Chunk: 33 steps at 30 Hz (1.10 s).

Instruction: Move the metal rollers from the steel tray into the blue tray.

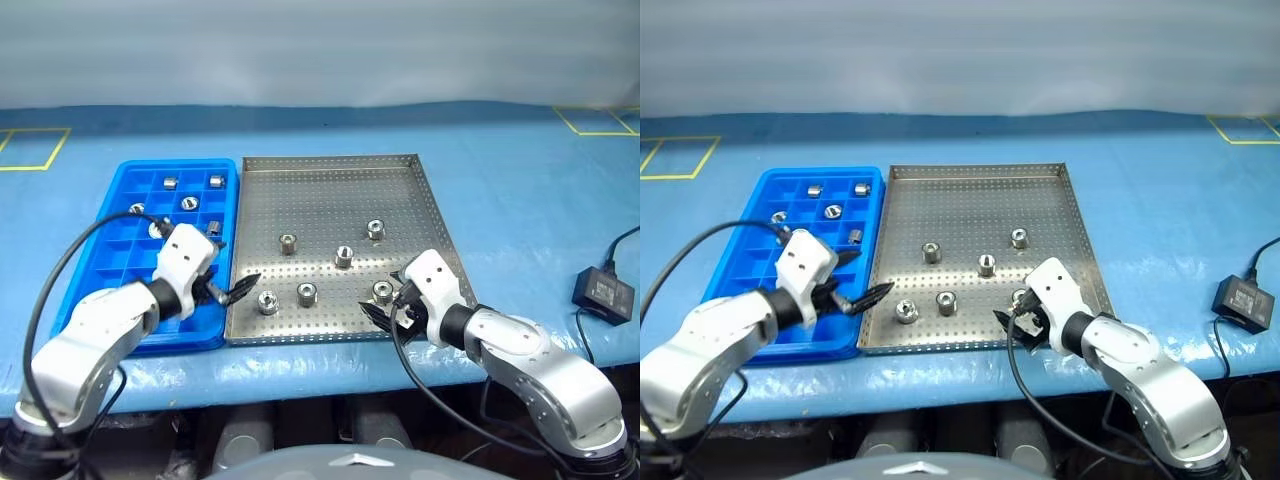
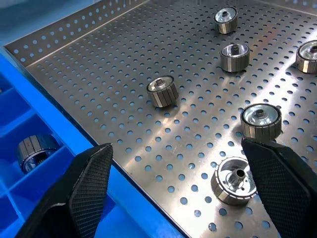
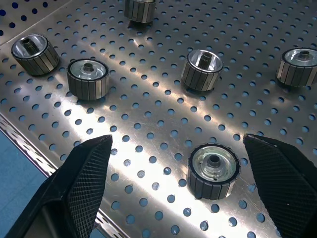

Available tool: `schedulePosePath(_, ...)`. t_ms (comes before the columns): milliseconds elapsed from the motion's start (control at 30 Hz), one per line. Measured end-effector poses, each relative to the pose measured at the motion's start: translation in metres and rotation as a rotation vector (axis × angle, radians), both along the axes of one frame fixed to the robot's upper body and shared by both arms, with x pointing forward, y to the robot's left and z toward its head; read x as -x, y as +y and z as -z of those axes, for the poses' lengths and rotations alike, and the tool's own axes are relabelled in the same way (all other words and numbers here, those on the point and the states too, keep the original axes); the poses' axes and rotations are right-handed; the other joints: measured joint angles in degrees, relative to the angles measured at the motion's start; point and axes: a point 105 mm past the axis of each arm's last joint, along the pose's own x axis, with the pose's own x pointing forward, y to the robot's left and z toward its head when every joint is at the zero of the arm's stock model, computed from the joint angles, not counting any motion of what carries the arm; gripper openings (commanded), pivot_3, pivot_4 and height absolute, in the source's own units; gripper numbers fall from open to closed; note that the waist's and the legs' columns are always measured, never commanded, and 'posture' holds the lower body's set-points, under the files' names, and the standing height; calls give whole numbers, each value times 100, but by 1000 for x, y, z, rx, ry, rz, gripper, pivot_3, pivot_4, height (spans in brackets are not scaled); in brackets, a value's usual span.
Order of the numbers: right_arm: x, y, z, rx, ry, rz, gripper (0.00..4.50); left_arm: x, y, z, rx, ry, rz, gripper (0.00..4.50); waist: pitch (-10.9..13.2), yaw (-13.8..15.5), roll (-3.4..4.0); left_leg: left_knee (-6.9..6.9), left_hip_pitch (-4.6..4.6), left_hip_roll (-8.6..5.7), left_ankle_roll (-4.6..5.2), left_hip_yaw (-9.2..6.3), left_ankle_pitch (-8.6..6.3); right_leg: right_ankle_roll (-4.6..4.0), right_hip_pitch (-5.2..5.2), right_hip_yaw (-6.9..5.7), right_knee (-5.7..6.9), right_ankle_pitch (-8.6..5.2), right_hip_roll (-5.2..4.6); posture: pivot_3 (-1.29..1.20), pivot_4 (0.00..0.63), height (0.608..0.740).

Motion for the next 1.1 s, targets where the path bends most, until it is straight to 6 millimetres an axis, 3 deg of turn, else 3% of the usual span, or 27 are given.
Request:
schedulePosePath(167,-3,2,-1,-3,-16,4,4463,-41,-12,3,23,66,-79,4500,1,7,-7,4,-1,-22,1,4,0,11,1,-2,-1,7,1,13,150,740)
schedulePosePath(433,-7,10,3,-22,-20,7,4463,-71,-48,31,-25,179,31,4500,1,-78,-6,-1,-6,-29,10,8,-6,-17,-6,5,-1,15,0,-22,150,740)
schedulePosePath(667,-7,13,3,-31,-35,12,4463,-90,-52,57,-61,226,-14,4500,1,-85,-6,7,-7,-29,11,8,-6,-14,-5,4,2,14,-1,-36,150,740)
schedulePosePath(767,-7,15,4,-37,-35,13,4500,-92,-52,65,-73,248,-18,3941,1,-95,-6,7,-7,-27,11,9,-6,-15,-6,5,2,15,-1,-38,150,740)
schedulePosePath(1000,-7,17,4,-40,-36,16,4500,-92,-54,64,-87,245,10,1681,1,-92,-6,8,-7,-14,11,9,-6,-16,-5,5,3,16,-3,-21,150,740)
schedulePosePath(1100,-7,19,4,-42,-36,7,4500,-90,-49,58,-56,219,-16,1690,1,-113,-6,6,-7,-5,11,10,-6,-16,-7,7,3,16,-2,-9,150,740)
